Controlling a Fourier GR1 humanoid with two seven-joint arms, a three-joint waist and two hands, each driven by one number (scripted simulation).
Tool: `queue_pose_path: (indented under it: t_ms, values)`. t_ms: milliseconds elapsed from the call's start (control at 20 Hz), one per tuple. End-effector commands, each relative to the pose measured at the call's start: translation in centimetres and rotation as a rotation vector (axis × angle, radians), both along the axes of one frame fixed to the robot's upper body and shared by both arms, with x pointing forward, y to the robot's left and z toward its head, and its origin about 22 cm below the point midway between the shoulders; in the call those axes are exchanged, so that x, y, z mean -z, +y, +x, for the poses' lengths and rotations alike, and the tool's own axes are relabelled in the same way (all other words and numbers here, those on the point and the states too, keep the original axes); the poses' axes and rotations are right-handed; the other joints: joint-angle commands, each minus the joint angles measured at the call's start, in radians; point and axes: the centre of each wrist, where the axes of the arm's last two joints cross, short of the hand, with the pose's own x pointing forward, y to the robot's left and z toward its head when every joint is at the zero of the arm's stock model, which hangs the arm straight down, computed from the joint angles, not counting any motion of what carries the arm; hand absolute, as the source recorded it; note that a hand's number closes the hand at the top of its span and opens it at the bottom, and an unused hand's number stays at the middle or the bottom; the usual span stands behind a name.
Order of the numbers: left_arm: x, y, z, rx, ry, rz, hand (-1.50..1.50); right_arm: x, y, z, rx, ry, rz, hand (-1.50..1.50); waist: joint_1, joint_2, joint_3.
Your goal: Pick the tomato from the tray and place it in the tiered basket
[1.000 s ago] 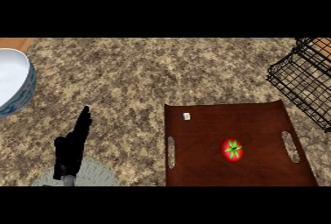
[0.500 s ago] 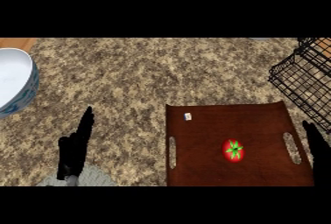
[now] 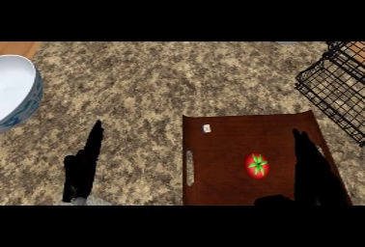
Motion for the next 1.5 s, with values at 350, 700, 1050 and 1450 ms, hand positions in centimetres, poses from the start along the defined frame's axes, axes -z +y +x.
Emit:
queue_pose_path:
  t_ms: [350, 700, 1050, 1450]
  values:
    - [1.8, 0.8, -0.7, -0.028, 0.056, 0.010, 0.00, 1.2, 2.7, 4.6, 0.117, 0.222, -0.045, -1.50, -0.011, 0.009, -0.013]
    - [0.8, 0.7, -0.2, -0.010, 0.058, 0.021, 0.00, 1.9, 5.0, 3.8, 0.127, 0.331, -0.040, -1.50, -0.022, 0.004, -0.013]
    - [0.7, 0.4, -0.8, -0.023, 0.069, -0.007, 0.00, 2.3, 4.8, 5.2, 0.129, 0.364, -0.033, -1.50, -0.017, 0.003, -0.012]
    - [0.4, 1.1, 0.1, -0.025, 0.057, 0.000, 0.00, 4.1, 2.7, 5.8, 0.151, 0.435, 0.003, -1.50, -0.025, 0.004, -0.012]
